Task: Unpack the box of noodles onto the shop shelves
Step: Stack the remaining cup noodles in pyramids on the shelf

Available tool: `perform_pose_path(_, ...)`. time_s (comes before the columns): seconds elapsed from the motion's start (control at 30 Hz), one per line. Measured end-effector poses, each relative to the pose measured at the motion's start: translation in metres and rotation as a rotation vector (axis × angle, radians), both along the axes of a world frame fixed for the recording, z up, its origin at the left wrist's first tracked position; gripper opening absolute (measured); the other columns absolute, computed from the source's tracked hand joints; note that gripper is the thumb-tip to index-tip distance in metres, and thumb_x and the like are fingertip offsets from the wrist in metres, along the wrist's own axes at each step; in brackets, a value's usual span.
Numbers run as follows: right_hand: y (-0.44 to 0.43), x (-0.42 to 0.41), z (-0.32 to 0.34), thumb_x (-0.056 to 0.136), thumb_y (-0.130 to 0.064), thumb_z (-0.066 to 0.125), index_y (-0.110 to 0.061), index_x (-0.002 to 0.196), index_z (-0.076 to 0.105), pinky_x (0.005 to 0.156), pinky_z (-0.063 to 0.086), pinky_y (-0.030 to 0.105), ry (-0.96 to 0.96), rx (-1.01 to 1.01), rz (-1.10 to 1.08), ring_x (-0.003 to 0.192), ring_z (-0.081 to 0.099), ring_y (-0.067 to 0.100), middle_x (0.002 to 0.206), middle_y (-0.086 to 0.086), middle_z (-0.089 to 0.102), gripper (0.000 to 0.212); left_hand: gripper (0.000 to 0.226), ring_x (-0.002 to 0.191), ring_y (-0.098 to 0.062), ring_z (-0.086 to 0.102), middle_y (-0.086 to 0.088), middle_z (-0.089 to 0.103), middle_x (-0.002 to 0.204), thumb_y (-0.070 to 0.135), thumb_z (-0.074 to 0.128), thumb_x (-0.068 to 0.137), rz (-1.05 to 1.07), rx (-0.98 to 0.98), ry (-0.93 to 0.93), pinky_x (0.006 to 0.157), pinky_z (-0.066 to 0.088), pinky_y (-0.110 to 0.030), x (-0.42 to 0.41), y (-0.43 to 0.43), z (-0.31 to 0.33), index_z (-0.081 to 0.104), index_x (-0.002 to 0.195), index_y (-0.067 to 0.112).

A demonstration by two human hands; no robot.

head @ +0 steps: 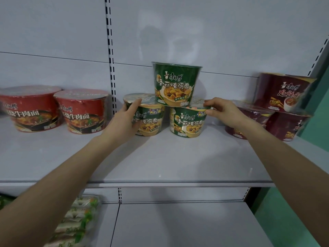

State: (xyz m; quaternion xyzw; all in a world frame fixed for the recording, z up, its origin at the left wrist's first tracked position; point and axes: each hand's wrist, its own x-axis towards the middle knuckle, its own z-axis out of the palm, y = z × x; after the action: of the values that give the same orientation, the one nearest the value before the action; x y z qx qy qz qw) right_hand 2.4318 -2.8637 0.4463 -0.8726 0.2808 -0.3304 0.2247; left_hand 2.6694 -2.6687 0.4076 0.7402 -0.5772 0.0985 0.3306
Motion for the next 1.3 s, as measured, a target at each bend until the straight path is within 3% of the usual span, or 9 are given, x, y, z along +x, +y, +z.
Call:
perform_pose_path(0.17,0.0,0.0,0.012,0.088,-0.007,0.058,-0.007,0.124,0.052,0.099,0.036,0.03,0.191,-0.116,-0.076,0.12,0.048,0.021,0.131,0.009,0.054,0.037,0.068,0.123,-0.034,0.046,-0.016,0.031,0.147,0.016,0.057,0.09,-0.014,0.0,0.017,0.098,0.039,-0.04,-0.002,0.002,0.001,0.019,0.146,0.019)
perform_pose_path(0.27,0.015,0.008,0.034,0.085,0.004,0.052,-0.005,0.129,0.047,0.104,0.039,0.033,-0.062,-0.139,-0.085,0.121,0.05,0.027,0.133,0.012,0.05,0.045,0.068,0.118,-0.032,0.05,-0.016,0.032,0.147,0.017,0.058,0.09,-0.026,0.001,0.016,0.098,0.039,-0.039,-0.001,0.003,0.002,0.02,0.146,0.018)
perform_pose_path(0.33,0.029,0.018,0.049,0.088,-0.007,0.055,-0.01,0.133,0.043,0.099,0.041,0.031,-0.178,-0.154,-0.054,0.12,0.049,0.022,0.137,0.007,0.047,0.046,0.07,0.121,-0.032,0.047,-0.016,0.032,0.147,0.018,0.058,0.089,-0.025,0.005,0.009,0.099,0.038,-0.039,-0.001,0.003,0.002,0.019,0.147,0.018)
perform_pose_path(0.47,0.044,0.039,0.068,0.087,-0.037,0.06,-0.019,0.139,0.035,0.104,0.037,0.031,-0.136,-0.212,-0.021,0.129,0.038,0.016,0.145,0.0,0.038,0.061,0.075,0.126,-0.032,0.043,-0.017,0.038,0.144,0.018,0.059,0.089,0.002,0.007,0.029,0.1,0.038,-0.041,0.003,0.003,0.003,0.013,0.148,0.016)
perform_pose_path(0.67,0.04,0.049,0.073,0.087,-0.027,0.061,-0.009,0.128,0.049,0.097,0.044,0.026,-0.164,-0.173,0.022,0.116,0.048,0.014,0.132,0.007,0.051,0.046,0.068,0.121,-0.031,0.05,-0.017,0.047,0.137,0.011,0.057,0.089,0.011,0.009,0.033,0.095,0.042,-0.038,0.012,0.004,0.006,0.02,0.146,0.014)
perform_pose_path(0.83,0.034,0.054,0.07,0.091,-0.018,0.056,-0.007,0.131,0.043,0.075,0.041,-0.003,-0.174,-0.062,0.075,0.116,0.038,0.005,0.137,0.009,0.044,0.043,0.069,0.12,-0.031,0.051,-0.016,0.049,0.137,0.006,0.056,0.089,0.006,0.009,0.026,0.095,0.043,-0.039,0.013,0.004,0.004,0.018,0.146,0.013)
perform_pose_path(0.9,0.033,0.056,0.071,0.093,-0.018,0.053,-0.008,0.134,0.04,0.079,0.042,0.002,-0.158,-0.043,0.076,0.117,0.038,0.006,0.139,0.01,0.041,0.045,0.067,0.12,-0.032,0.051,-0.017,0.05,0.135,0.005,0.055,0.089,0.008,0.005,0.04,0.095,0.043,-0.039,0.013,0.004,0.004,0.019,0.145,0.014)
perform_pose_path(1.07,0.032,0.056,0.073,0.093,-0.02,0.054,-0.01,0.137,0.037,0.104,0.038,0.032,-0.137,-0.014,0.068,0.133,0.037,0.019,0.142,0.008,0.039,0.049,0.059,0.117,-0.036,0.053,-0.022,0.054,0.129,0.004,0.051,0.091,0.028,0.003,0.06,0.092,0.044,-0.041,0.016,0.003,0.005,0.024,0.143,0.013)
perform_pose_path(1.3,0.032,0.057,0.072,0.093,-0.019,0.053,-0.009,0.137,0.037,0.104,0.039,0.031,-0.158,-0.01,0.067,0.134,0.032,0.016,0.143,0.008,0.039,0.048,0.063,0.113,-0.035,0.056,-0.021,0.055,0.127,0.004,0.056,0.088,0.018,0.035,0.061,0.089,0.046,-0.04,0.012,0.002,0.007,0.022,0.141,0.01)
